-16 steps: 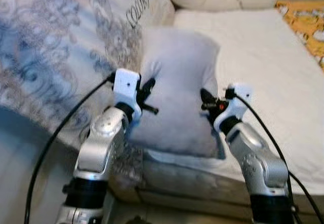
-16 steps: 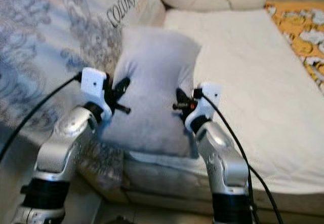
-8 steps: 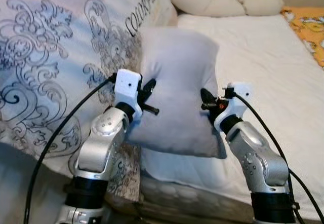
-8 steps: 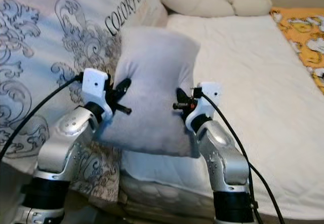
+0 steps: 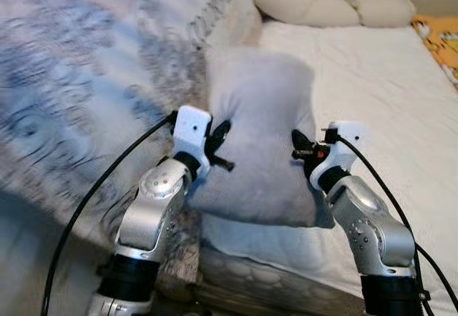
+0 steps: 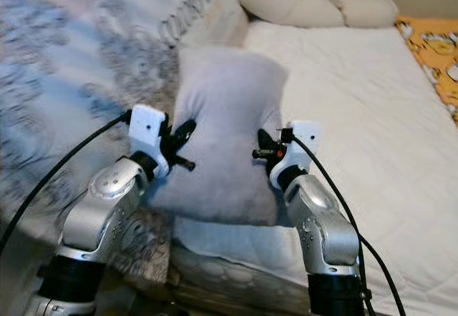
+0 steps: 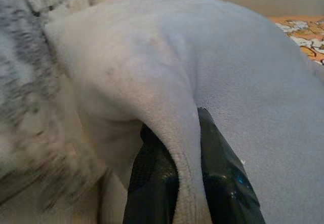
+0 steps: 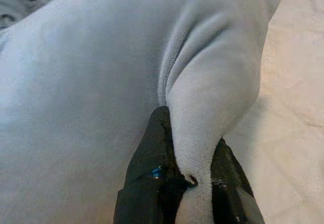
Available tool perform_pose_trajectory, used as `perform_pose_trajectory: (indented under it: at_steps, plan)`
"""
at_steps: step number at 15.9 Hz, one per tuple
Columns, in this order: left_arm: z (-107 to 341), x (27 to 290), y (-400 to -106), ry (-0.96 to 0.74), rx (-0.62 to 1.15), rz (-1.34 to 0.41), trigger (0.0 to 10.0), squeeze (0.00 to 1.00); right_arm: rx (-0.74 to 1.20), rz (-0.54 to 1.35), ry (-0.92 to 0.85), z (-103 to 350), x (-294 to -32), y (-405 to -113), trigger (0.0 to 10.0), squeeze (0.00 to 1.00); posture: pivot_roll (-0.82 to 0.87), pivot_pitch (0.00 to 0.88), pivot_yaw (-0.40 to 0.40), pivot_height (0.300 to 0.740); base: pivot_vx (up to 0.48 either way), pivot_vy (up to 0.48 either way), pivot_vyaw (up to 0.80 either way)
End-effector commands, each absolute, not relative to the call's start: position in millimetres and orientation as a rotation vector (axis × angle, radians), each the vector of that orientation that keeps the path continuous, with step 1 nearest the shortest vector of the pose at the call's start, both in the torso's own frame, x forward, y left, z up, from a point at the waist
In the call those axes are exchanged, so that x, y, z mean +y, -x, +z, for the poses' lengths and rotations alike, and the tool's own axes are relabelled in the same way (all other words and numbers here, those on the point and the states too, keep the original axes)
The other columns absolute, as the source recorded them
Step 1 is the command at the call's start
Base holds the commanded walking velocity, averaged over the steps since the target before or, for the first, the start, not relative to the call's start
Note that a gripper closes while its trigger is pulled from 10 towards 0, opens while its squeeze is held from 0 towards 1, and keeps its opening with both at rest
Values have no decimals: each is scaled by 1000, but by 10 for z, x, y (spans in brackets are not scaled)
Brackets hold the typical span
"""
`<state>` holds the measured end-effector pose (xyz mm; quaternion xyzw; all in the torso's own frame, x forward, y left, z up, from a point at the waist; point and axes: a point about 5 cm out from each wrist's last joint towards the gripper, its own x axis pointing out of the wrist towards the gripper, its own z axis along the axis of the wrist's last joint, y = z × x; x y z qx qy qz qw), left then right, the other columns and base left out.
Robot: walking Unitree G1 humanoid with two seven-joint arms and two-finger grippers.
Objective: Clean up the room
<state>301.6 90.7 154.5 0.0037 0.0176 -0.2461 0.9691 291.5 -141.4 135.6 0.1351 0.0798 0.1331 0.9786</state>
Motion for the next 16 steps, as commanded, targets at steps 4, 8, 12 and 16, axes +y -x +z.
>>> perform_pose_trajectory:
  at_steps: [4, 8, 12, 16]
  plan:
    - [1677, 853, -3022, -24, -27, -513, 10000, 0, 158, 261, -272, 1371, -1429, -2974, 10000, 0, 24, 0, 35, 740, 0, 0, 0]
    - [1689, 827, -3047, -33, -30, -525, 10000, 0, 157, 254, -262, 1363, -1416, -3000, 10000, 0, 17, 0, 44, 740, 0, 0, 0]
    - [1664, 793, -3042, -38, -21, -539, 10000, 0, 159, 240, -256, 1344, -1431, -3001, 10000, 0, 10, 0, 50, 740, 0, 0, 0]
    - [1616, 815, -3214, -130, 11, -532, 10000, 0, 194, 202, -246, 1237, -1485, -3121, 10000, 0, 15, 0, 54, 740, 0, 0, 0]
